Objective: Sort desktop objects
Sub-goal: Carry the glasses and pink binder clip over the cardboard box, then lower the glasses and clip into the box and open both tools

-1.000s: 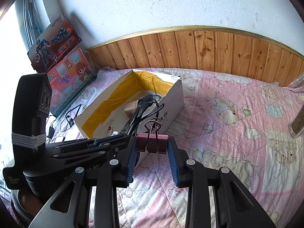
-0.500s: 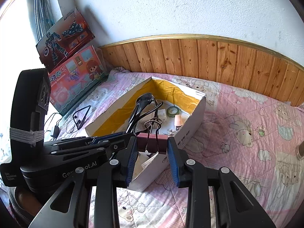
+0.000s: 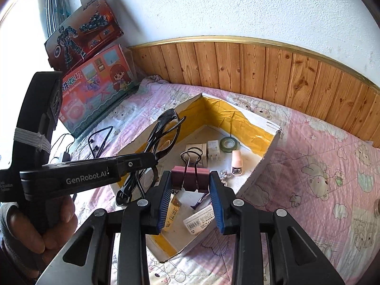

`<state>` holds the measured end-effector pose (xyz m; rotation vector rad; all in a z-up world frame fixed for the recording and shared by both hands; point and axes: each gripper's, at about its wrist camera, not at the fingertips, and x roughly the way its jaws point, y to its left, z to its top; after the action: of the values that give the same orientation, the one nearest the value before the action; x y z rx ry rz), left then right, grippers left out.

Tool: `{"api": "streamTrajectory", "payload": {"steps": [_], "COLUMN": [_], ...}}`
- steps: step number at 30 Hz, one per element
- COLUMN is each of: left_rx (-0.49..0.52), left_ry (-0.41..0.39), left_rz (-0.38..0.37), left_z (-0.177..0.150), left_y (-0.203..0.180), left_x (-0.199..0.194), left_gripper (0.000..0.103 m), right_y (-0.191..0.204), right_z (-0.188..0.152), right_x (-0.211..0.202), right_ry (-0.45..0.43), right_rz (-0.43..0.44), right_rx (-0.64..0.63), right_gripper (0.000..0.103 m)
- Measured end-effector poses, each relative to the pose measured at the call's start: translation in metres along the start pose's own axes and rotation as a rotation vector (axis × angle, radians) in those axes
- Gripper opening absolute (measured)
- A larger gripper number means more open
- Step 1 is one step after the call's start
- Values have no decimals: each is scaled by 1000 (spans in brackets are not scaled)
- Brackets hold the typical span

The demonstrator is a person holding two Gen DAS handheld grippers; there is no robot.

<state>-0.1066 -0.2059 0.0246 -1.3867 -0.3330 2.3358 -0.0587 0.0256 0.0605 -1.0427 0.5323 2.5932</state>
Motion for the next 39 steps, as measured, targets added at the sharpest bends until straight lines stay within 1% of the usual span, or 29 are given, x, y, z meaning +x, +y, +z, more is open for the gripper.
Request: {"api": "streamTrajectory", "payload": {"steps": [7, 13, 16, 20, 24, 31, 33, 34, 39], "left_rx": [-29, -17, 23, 91, 112, 75, 77, 79, 86], "left_ry": [34, 62, 66, 95, 136, 171, 183, 184, 180], "left_rz": [17, 81, 141, 188, 139, 97, 94, 97, 115], "left_z": [8, 11, 13, 10, 6, 6, 5, 5, 4], "left_y": [16, 25, 23, 13, -1, -1, -2, -3, -3], "left_x": [16, 29, 35, 45, 54, 62, 64, 65, 63], "left_gripper": [16, 16, 16, 17, 17, 17, 24, 33, 39], "right_y": [4, -3, -5, -7, -13, -28, -32, -34, -40], "right_z": [6, 6, 6, 6, 8, 12, 14, 14, 16], "right_x": [33, 63, 75, 93, 107, 127, 133, 135, 136], "right_ry": [64, 135, 173, 225, 261, 317, 329, 330, 330], "right_rz": [-13, -19, -20, -27, -52, -98, -116, -125, -119], "right_rx": [-41, -52, -64, -81, -92, -91, -92, -87, -59], "right_gripper": [33, 33, 33, 33, 33, 34, 34, 34, 39]}}
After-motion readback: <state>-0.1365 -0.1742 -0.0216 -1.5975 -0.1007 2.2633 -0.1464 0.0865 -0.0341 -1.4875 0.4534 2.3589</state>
